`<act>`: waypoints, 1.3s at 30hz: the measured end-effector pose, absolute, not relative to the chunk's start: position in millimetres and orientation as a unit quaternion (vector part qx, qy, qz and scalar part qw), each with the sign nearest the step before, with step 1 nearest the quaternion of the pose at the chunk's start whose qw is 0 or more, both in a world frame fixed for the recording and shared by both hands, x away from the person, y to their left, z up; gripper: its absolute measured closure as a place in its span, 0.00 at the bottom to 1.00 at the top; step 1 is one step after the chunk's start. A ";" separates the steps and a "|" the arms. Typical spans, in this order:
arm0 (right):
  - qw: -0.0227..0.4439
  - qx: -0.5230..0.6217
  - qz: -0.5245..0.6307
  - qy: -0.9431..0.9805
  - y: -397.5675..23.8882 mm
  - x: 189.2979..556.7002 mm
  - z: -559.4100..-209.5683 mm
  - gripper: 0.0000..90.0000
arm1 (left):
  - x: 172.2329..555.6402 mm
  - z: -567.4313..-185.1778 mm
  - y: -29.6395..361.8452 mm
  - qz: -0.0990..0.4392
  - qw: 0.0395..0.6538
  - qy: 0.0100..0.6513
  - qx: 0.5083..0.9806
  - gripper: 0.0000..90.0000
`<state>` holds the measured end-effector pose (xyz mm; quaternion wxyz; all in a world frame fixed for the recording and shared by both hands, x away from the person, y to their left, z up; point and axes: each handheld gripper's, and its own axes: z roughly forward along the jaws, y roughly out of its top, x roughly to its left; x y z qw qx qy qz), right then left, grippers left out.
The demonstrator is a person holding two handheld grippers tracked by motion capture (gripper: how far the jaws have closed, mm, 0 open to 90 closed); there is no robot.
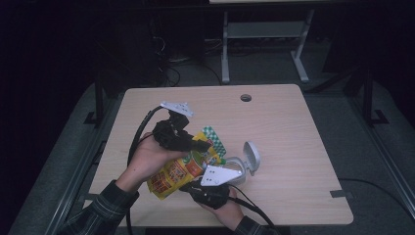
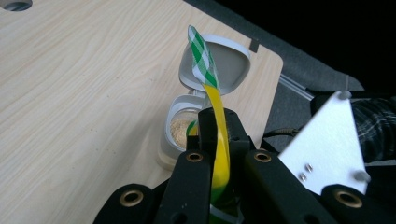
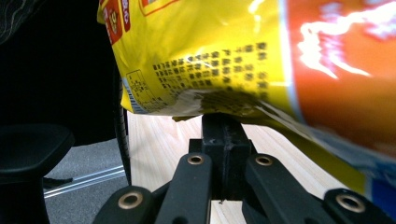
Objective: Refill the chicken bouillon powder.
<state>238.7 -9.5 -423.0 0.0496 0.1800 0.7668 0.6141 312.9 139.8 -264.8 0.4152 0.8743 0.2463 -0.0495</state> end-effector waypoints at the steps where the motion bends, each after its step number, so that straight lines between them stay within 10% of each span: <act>1: 0.051 0.181 0.614 0.767 -9.8 238.7 -423.1 1.00 | 312.8 -264.6 143.3 -0.049 0.420 0.247 0.872 1.00; 39: 0.057 0.200 0.578 0.789 -72.7 231.9 -418.8 1.00 | 359.2 -309.9 192.5 0.041 0.516 0.239 0.822 1.00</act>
